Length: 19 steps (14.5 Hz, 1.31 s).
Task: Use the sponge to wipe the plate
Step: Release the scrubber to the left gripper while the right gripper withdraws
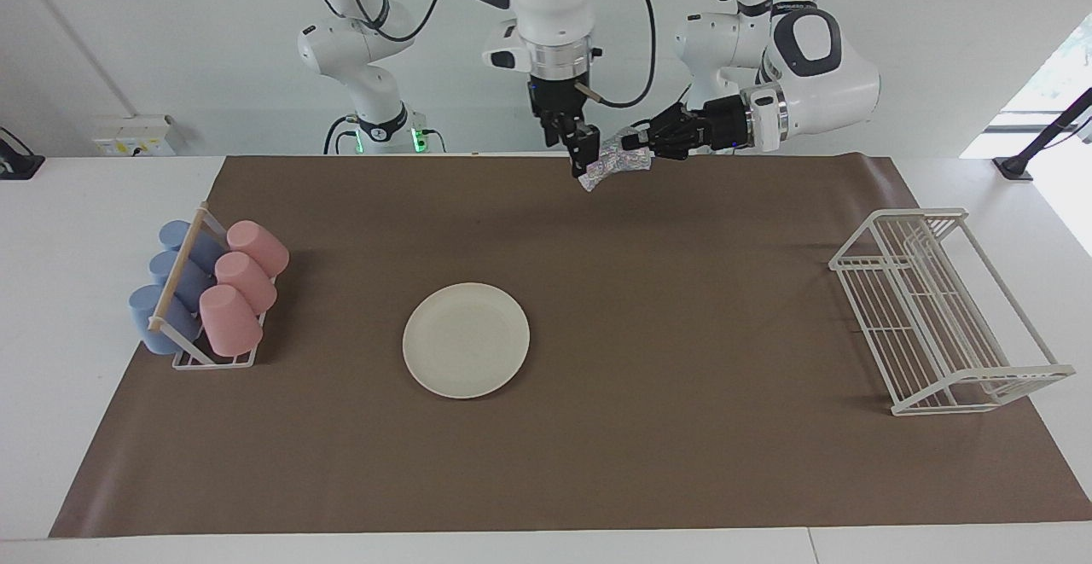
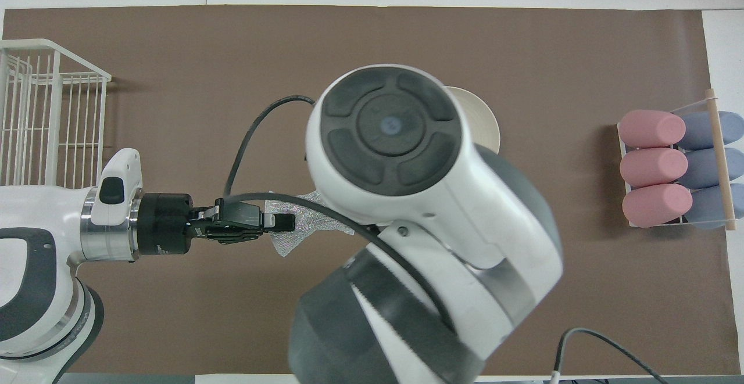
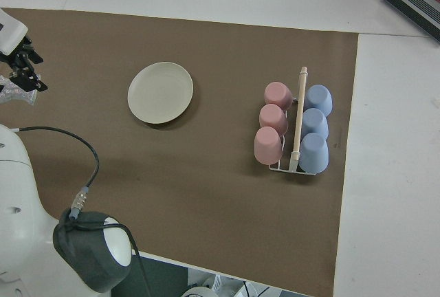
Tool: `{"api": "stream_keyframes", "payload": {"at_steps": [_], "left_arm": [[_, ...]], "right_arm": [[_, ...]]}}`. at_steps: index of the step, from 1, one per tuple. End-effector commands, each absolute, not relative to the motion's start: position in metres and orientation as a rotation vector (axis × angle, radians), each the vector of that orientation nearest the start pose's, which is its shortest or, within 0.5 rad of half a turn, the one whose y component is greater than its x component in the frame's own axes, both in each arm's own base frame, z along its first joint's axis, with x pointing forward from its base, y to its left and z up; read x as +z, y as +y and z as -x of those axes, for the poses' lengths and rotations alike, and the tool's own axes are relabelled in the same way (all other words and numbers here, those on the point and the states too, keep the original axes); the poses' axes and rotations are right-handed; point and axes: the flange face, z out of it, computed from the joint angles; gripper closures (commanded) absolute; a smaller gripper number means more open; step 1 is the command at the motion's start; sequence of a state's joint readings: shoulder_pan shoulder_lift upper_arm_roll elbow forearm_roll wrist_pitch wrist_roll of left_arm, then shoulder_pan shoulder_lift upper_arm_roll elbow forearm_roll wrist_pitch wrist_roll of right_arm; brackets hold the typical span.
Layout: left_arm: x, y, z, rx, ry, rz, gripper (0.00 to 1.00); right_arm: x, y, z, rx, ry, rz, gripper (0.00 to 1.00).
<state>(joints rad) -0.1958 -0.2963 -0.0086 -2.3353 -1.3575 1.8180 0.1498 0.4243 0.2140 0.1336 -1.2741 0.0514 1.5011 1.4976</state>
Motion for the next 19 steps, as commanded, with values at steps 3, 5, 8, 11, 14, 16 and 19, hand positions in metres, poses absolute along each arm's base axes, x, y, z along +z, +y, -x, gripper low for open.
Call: {"api": "stream_keyframes", "payload": {"at_steps": [3,5,8,11,14,16,19], "left_arm": [[0.485,-0.158,-0.433,-0.231,0.246,-2.006,1.0],[0.479,-0.154,-0.439,-0.237,0.259,-2.11,1.0],[0.479,-0.152,-0.451,-0.268,0.294,-2.234,1.0],[0.482,-0.152,-0.463,-0.294,0.331,-2.442,1.0],[0.485,-0.161,-0.471,-0.295,0.347,-2.61,1.0],[0.493,-0.169,-0.477,-0.283,0.374,-2.753,1.0],[0.503,-0.166,-0.483,-0.297,0.346,-2.959,1.0]], "right_arm": [[0.656,0.172,-0.54,0.129,0.884,3.0,0.0],[0.667,0.143,-0.534,0.138,0.67,3.069,0.0],[0.669,0.101,-0.53,0.198,0.43,3.153,0.0],[0.667,0.064,-0.526,0.202,0.14,3.194,0.0],[0.659,0.025,-0.52,0.182,-0.002,3.189,0.0],[0.649,-0.002,-0.519,0.174,-0.066,3.179,0.0],[0.644,-0.011,-0.524,0.098,-0.089,3.181,0.0]]}}
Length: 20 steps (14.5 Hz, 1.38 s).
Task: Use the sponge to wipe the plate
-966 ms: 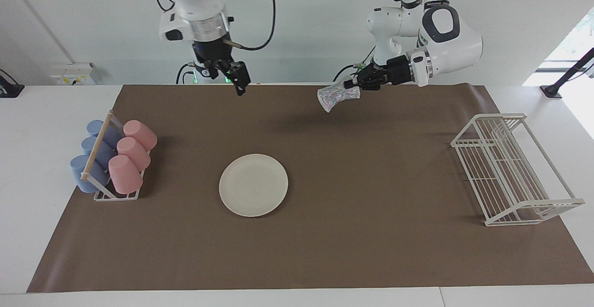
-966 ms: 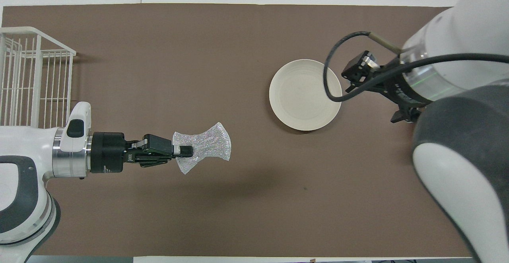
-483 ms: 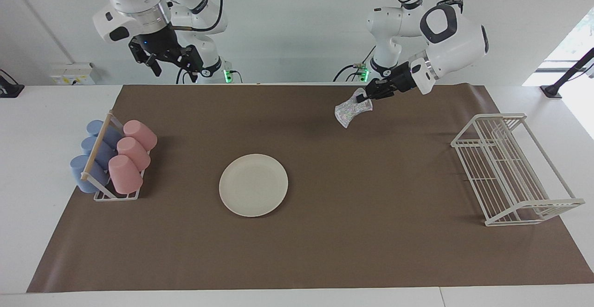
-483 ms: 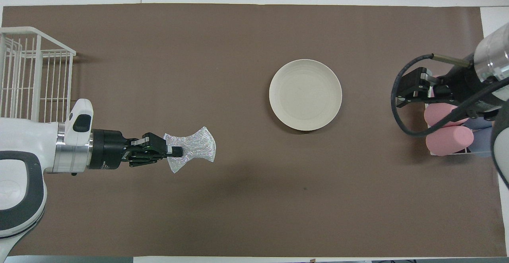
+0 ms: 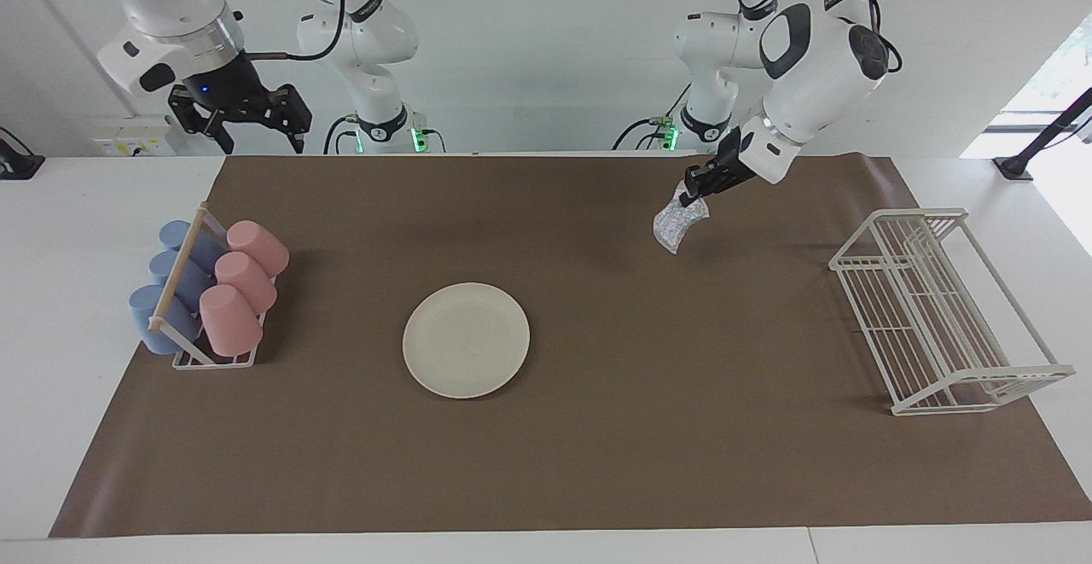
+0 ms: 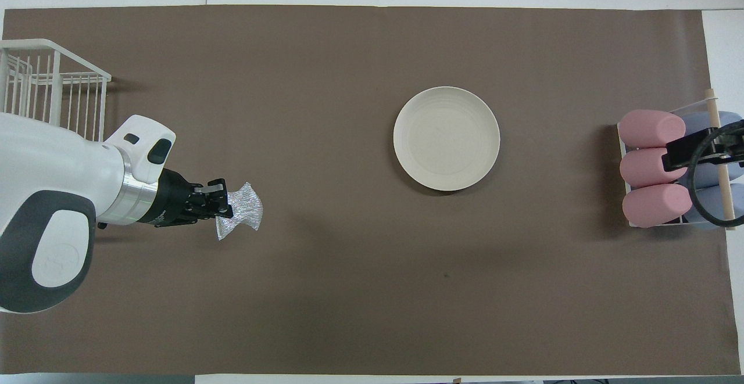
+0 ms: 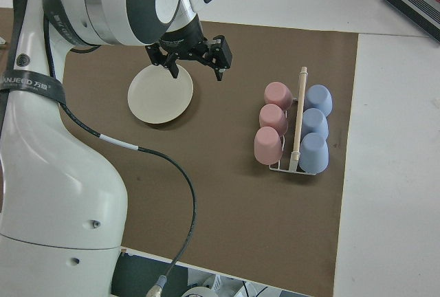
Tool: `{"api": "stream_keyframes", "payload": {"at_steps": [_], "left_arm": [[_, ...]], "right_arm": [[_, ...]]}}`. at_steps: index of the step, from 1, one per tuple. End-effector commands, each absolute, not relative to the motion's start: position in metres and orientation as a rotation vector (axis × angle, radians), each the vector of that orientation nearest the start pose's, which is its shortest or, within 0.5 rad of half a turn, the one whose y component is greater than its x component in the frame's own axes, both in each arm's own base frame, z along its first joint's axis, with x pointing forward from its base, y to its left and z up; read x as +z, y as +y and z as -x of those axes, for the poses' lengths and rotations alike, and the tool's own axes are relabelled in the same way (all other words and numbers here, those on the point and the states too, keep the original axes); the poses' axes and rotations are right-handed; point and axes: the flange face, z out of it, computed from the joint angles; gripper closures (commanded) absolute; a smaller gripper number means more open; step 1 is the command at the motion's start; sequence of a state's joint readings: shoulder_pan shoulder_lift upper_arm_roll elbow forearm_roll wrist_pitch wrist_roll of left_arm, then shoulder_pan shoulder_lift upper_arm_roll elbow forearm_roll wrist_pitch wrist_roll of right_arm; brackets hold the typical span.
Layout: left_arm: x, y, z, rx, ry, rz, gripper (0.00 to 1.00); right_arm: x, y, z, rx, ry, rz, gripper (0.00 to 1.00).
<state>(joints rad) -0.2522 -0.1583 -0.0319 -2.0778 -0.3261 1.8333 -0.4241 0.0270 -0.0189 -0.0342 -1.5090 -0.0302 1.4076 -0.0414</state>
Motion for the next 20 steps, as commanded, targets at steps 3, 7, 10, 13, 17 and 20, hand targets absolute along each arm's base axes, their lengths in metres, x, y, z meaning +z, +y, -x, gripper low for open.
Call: {"api": "stream_keyframes", "payload": {"at_steps": [3,7,10,13,17,20], "left_arm": [[0.517,-0.153,-0.489,0.344,-0.305,3.079,1.0],[0.524,-0.134,-0.49,0.327,-0.236,2.845,1.0],[0.514,-0.139,-0.504,0.329,-0.167,2.65,1.0],[0.509,-0.132,-0.514,0.262,-0.119,2.422,1.0],[0.503,-0.111,-0.533,0.152,-0.081,2.149,1.0],[0.474,-0.099,-0.558,0.101,-0.012,1.949,1.0]], "right_arm": [[0.637,-0.032,-0.519,0.101,-0.028,3.176,0.0],[0.631,-0.04,-0.518,0.114,0.0,3.174,0.0],[0.627,-0.046,-0.515,0.107,0.021,3.173,0.0],[0.631,-0.042,-0.514,0.116,0.022,3.174,0.0],[0.631,-0.048,-0.509,0.161,0.027,3.16,0.0],[0.636,-0.039,-0.515,0.139,0.014,3.167,0.0]]}}
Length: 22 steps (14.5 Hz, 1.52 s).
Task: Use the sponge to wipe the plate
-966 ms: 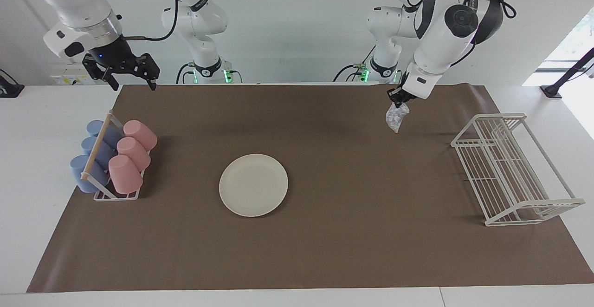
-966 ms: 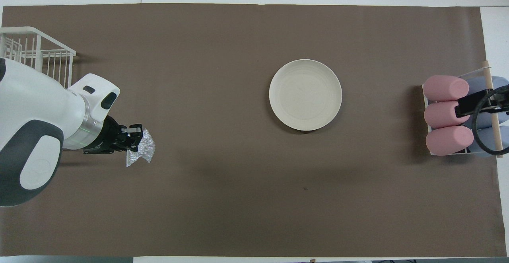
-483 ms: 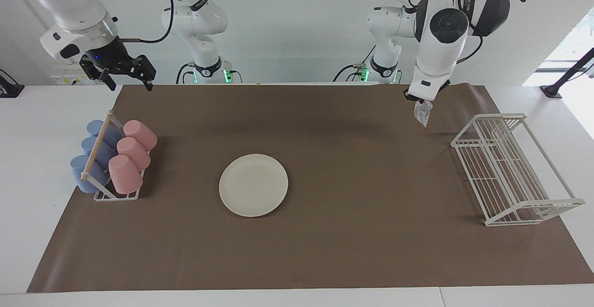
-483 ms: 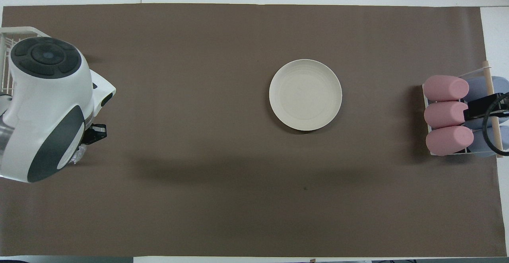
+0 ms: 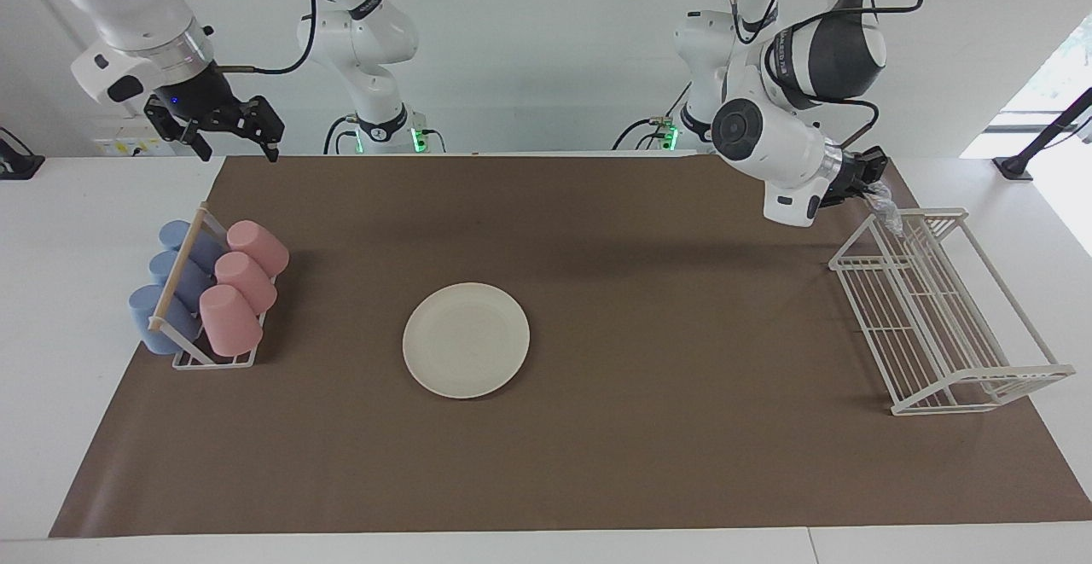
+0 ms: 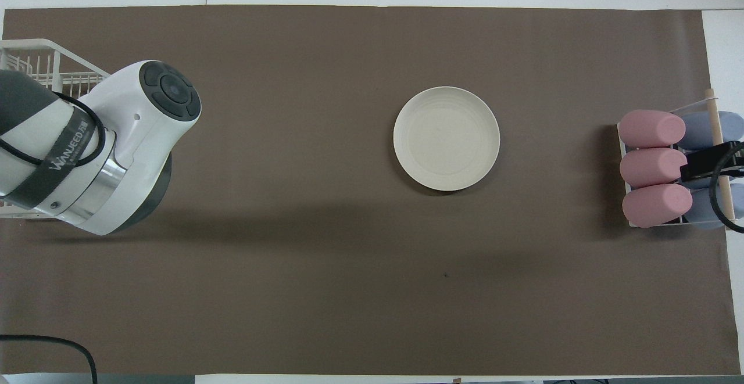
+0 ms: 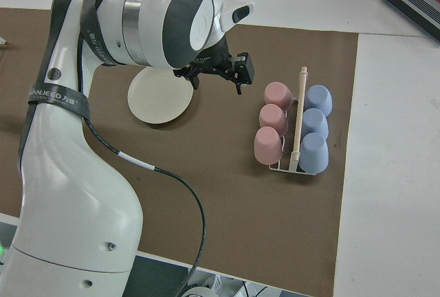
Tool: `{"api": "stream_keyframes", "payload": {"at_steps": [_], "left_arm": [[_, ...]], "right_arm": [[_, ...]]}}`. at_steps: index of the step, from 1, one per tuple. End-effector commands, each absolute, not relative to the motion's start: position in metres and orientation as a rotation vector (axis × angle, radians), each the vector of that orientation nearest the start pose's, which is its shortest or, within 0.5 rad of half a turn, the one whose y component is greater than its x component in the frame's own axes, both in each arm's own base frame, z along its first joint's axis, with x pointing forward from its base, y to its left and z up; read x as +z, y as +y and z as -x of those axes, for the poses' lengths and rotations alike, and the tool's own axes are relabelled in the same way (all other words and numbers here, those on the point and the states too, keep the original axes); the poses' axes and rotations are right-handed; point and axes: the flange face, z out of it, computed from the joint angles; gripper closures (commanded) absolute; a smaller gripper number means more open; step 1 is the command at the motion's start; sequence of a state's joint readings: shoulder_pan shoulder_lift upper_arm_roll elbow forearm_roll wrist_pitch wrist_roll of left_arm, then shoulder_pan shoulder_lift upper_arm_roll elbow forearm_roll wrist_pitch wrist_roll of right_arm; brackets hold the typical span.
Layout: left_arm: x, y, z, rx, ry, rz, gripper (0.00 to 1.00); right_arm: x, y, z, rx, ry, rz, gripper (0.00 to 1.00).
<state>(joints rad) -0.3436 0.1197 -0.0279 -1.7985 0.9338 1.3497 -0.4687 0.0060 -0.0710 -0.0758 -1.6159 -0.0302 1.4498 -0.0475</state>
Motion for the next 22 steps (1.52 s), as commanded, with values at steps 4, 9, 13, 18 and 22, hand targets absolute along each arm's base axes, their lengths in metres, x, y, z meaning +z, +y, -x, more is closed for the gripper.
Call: {"api": "stream_keyframes", "payload": {"at_steps": [4,9,13,18,22], "left_arm": [[0.425,-0.068,-0.596,0.082,0.069,1.805,1.0],[0.382,-0.042,-0.613,0.035,0.046,1.815,1.0],[0.375,-0.047,-0.611,0.049,0.03,1.895,1.0],[0.371,-0.05,-0.61,0.061,0.024,1.923,1.0],[0.37,-0.049,-0.61,0.054,0.002,1.941,0.34]], "right_arm": [[0.638,-0.041,-0.516,0.14,0.005,3.168,0.0],[0.64,-0.041,-0.52,0.115,0.009,3.168,0.0],[0.639,-0.037,-0.517,0.127,0.007,3.168,0.0],[0.643,-0.031,-0.518,0.105,-0.013,3.168,0.0],[0.646,-0.03,-0.518,0.1,-0.024,3.169,0.0]]}}
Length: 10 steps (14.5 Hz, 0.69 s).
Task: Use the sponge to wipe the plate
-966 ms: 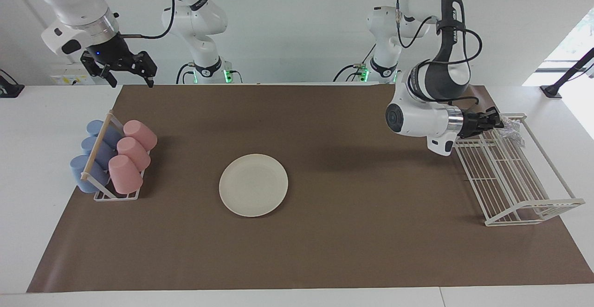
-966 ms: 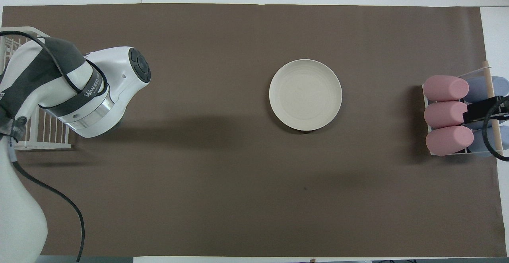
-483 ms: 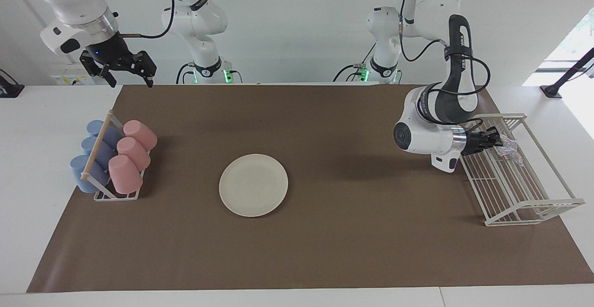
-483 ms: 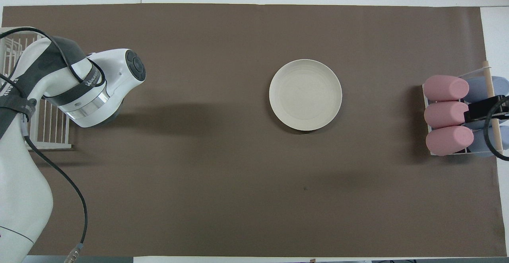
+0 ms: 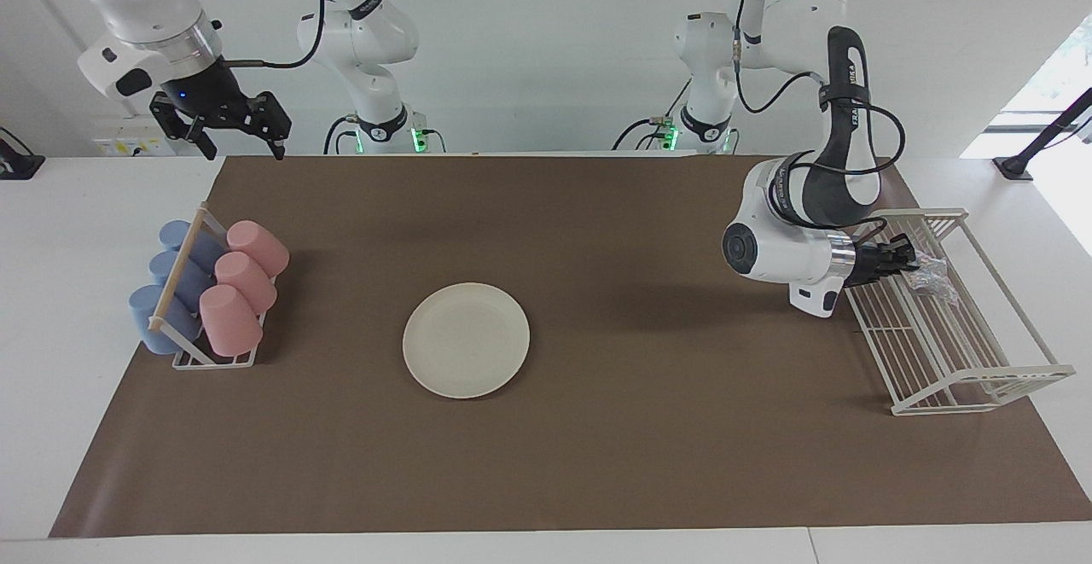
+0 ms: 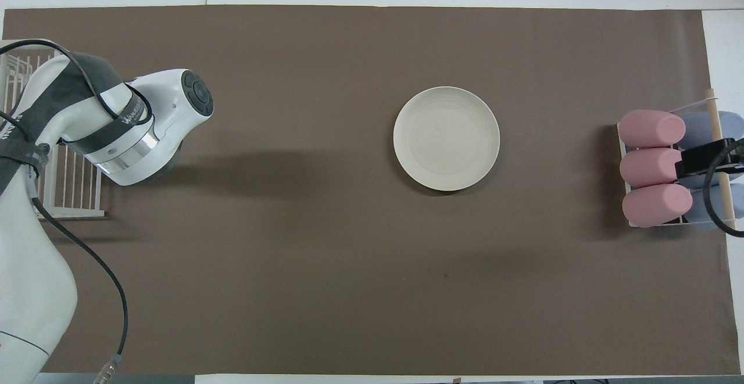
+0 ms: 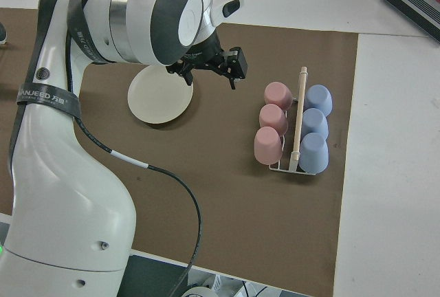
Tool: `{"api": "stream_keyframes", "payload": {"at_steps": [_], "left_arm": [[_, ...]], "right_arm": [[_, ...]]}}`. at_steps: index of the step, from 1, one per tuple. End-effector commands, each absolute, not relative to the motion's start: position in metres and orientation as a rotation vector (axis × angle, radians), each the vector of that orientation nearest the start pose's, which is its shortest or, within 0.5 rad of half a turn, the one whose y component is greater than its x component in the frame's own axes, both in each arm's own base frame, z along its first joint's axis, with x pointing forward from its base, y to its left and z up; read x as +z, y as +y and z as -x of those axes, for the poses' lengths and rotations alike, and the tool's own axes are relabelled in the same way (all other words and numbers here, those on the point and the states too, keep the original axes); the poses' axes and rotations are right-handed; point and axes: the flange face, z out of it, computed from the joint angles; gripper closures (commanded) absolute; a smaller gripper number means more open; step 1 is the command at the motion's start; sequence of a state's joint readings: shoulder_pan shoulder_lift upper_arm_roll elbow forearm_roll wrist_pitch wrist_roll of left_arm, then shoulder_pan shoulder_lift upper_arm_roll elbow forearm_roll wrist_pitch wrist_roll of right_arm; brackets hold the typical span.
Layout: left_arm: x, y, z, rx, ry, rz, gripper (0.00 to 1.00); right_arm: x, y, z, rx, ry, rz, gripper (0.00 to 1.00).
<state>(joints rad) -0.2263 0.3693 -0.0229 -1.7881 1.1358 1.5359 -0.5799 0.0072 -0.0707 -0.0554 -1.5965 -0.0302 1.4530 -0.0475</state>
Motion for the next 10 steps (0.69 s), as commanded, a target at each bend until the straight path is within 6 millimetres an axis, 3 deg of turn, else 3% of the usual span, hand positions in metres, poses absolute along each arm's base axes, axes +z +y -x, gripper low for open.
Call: {"api": "stream_keyframes", "payload": {"at_steps": [1,7,9,10], "left_arm": [[0.37,-0.05,-0.61,0.055,-0.001,1.947,0.31],[0.376,-0.052,-0.612,0.053,-0.025,1.977,0.19],[0.4,-0.059,-0.619,0.044,-0.11,2.096,0.03],[0.416,-0.062,-0.621,0.043,-0.154,2.174,0.0]], "right_arm": [[0.647,-0.03,-0.517,0.107,-0.024,3.167,0.0],[0.644,-0.03,-0.516,0.107,-0.015,3.167,0.0],[0.645,-0.029,-0.516,0.105,-0.018,3.166,0.0],[0.644,-0.03,-0.515,0.109,-0.015,3.166,0.0]]}}
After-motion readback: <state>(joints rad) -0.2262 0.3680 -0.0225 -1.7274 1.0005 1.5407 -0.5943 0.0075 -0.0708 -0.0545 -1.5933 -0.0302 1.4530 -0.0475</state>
